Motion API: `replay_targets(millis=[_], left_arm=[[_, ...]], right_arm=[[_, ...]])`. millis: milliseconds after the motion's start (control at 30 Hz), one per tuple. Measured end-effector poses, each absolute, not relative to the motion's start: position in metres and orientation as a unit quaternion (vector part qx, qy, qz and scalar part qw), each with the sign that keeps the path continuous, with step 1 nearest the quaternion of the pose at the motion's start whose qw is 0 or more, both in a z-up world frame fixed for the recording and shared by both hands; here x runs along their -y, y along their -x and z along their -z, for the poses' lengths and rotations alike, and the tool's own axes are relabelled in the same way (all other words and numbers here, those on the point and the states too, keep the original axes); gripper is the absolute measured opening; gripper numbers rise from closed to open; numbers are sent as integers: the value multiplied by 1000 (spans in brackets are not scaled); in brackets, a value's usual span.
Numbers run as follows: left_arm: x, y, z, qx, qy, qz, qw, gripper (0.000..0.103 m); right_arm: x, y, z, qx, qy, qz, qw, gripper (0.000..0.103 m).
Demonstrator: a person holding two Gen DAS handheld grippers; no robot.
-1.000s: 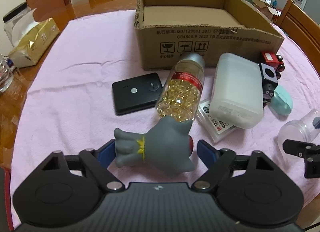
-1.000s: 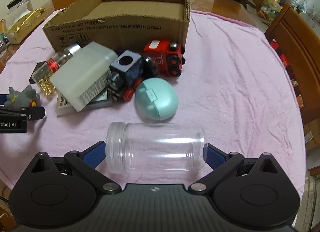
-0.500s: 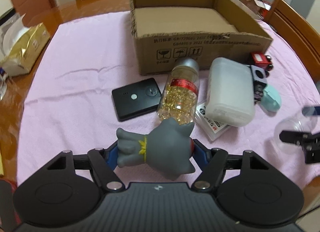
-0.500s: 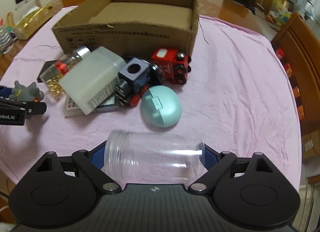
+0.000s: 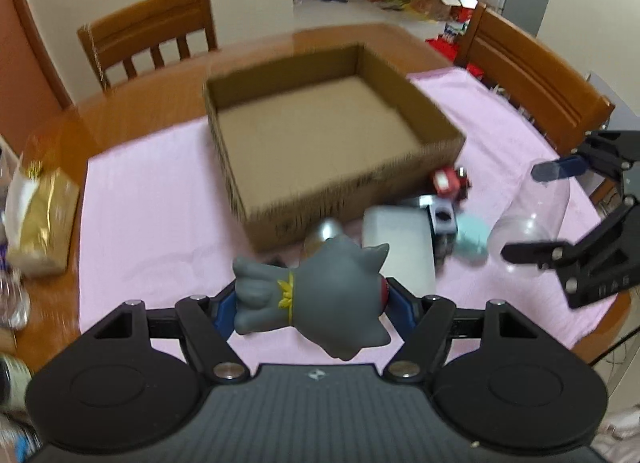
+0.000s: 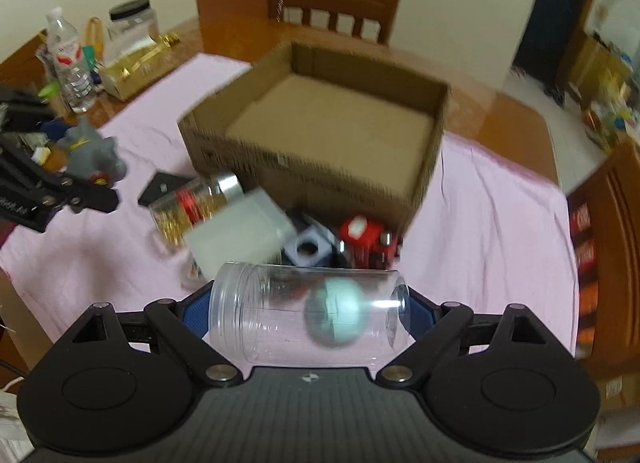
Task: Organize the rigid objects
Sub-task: 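Drop the grey cat figurine into the box with the left gripper while the right carries the jar there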
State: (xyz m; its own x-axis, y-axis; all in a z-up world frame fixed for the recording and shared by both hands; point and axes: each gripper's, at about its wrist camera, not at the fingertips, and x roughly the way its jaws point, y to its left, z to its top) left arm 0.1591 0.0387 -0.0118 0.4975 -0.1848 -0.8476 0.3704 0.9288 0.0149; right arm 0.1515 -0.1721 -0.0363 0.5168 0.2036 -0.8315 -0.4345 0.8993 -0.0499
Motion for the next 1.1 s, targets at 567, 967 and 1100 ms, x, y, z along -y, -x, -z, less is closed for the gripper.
replay_targets(millis=[567,967,1100], left_arm=[[-13,-310,6,-444,-66,148,881,71],[-23,-357,21,-416,-30,104,903,94],[-33,-342,15,-407,-40,95,908,97]], right_arm=[[169,-218,4,-405,128,-198,884,94],[175,-242,2,-405,124,-171,890,94],[175,-247,5,-408,125,-165,889,94]])
